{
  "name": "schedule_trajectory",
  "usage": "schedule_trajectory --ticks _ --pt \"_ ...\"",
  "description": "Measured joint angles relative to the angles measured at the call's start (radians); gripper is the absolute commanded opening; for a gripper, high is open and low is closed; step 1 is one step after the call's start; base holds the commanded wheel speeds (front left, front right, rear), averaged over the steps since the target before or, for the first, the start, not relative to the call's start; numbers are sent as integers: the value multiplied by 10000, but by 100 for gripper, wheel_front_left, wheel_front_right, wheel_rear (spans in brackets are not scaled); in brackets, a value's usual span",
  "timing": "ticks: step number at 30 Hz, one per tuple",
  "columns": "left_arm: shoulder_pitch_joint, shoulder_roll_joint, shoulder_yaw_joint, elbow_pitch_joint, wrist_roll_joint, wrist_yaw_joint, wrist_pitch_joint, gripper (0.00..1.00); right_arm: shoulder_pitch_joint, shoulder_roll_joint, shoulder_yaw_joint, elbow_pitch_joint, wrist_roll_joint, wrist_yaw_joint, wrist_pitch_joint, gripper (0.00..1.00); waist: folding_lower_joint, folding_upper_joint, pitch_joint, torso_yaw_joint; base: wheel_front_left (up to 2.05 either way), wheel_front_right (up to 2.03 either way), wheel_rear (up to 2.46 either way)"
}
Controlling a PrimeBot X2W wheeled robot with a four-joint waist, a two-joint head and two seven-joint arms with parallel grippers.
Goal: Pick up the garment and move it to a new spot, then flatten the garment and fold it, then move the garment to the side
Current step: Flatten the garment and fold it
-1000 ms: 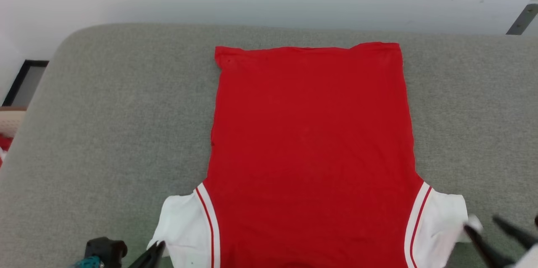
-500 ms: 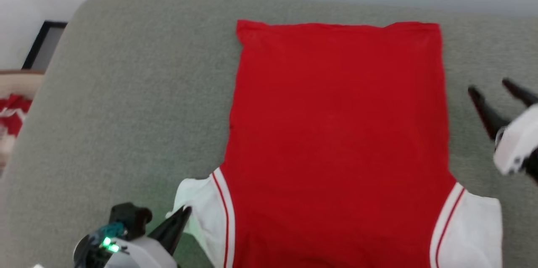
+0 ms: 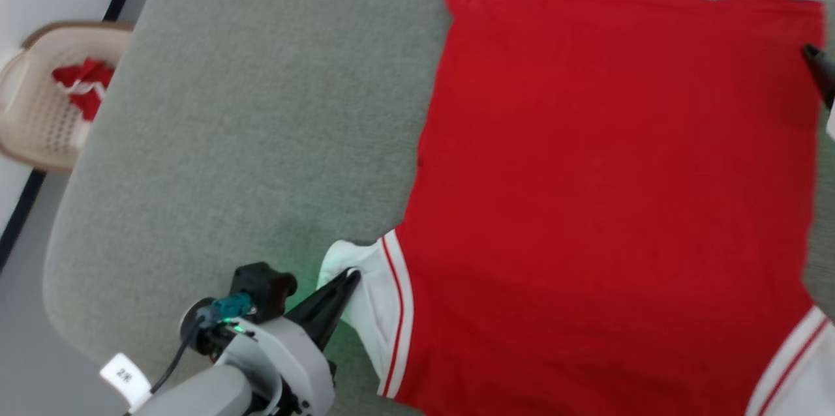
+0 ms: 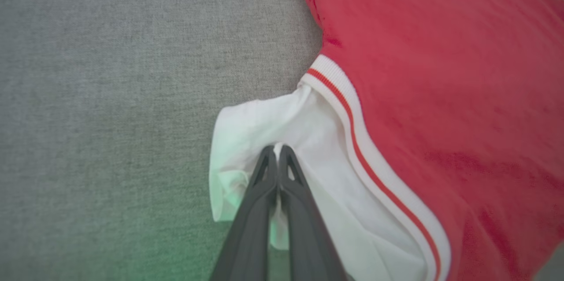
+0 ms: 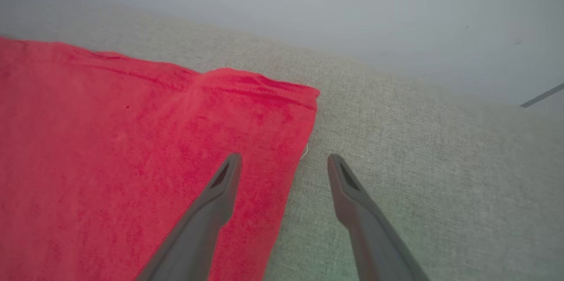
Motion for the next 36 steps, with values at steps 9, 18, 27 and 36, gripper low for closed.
schedule_trajectory --ticks 9,18,27,36 --pt "-591 -769 -142 704 188 -631 -121 0 -1851 -182 -144 2577 -826 0 362 100 0 1 739 899 0 0 0" --pt "-776 -1246 -178 1264 203 -1070 -291 0 -3483 -265 -1361 4823 -1542 6 1267 14 0 0 1134 1526 0 0 0" --pt "-732 -1308 -56 1699 171 -1260 -378 0 -3794 -36 -1996 5499 -2451 6 1358 0 0 0 940 1351 0 0 0" --pt "-429 -855 123 1925 65 -1206 -378 0 -3341 756 -1818 5601 -2104 2 1676 0 1 0 310 703 0 0 0"
